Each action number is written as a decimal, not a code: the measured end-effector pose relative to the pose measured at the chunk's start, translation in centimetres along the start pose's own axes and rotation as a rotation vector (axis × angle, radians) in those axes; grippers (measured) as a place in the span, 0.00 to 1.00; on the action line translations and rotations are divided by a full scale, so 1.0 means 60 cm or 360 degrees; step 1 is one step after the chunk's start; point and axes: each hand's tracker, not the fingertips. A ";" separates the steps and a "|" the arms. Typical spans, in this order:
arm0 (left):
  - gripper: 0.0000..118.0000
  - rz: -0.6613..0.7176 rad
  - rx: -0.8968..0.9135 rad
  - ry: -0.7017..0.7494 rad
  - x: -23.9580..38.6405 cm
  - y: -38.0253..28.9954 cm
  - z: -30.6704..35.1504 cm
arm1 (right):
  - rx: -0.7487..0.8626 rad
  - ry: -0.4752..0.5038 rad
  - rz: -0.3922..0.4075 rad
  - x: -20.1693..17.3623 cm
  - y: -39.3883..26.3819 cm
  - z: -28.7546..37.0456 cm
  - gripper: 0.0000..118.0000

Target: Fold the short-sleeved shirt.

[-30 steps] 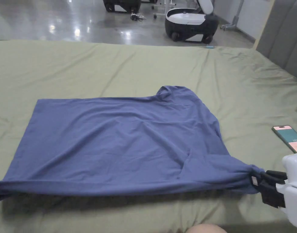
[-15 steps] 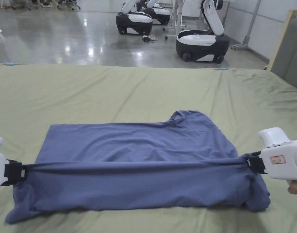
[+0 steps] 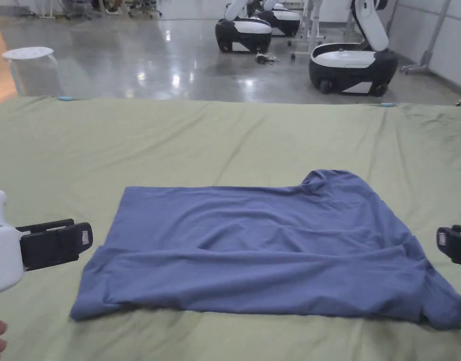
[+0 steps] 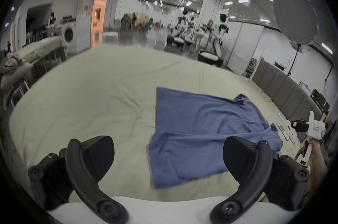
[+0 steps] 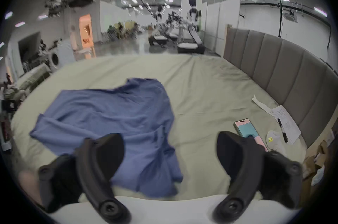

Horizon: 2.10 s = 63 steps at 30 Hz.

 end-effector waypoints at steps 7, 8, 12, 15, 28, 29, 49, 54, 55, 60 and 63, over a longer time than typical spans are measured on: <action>0.88 -0.0108 0.0031 -0.0023 0.062 -0.124 0.110 | 0.0063 0.0106 0.0039 -0.060 -0.096 0.118 0.01; 0.64 -0.0146 0.0021 -0.0008 0.062 -0.139 0.104 | 0.0052 0.0125 0.0036 -0.068 -0.106 0.126 0.01; 0.00 -0.0078 0.0075 0.0110 0.073 -0.175 0.102 | 0.0004 0.0225 -0.0003 -0.093 -0.127 0.142 0.01; 0.00 -0.0117 0.0012 0.0061 0.065 -0.174 0.078 | 0.0014 0.0226 0.0075 -0.110 -0.132 0.150 0.01; 0.76 0.0048 -0.0420 0.0089 0.000 -0.110 -0.150 | -0.0039 0.0227 0.0116 -0.112 -0.138 0.129 0.01; 0.71 0.0083 -0.0460 0.0099 0.001 -0.109 -0.166 | -0.0047 0.0224 0.0115 -0.111 -0.138 0.126 0.01; 0.05 -0.0304 -0.0191 0.0045 0.075 -0.064 -0.068 | -0.0379 0.0100 -0.0022 0.021 -0.127 -0.054 0.80; 0.05 -0.0315 -0.0249 0.0065 0.077 -0.067 -0.086 | -0.0565 0.0094 -0.0056 0.037 -0.135 -0.143 0.39; 0.05 -0.0321 -0.0266 0.0070 0.077 -0.070 -0.089 | -0.0543 0.0130 -0.0133 0.038 -0.138 -0.147 0.19; 0.05 -0.0313 -0.0287 0.0068 0.069 -0.072 -0.080 | -0.0388 0.0154 -0.0191 0.034 -0.124 -0.111 0.09; 0.05 -0.0266 -0.0252 0.0036 0.066 -0.063 -0.051 | -0.0330 0.0178 -0.0220 0.044 -0.111 -0.062 0.09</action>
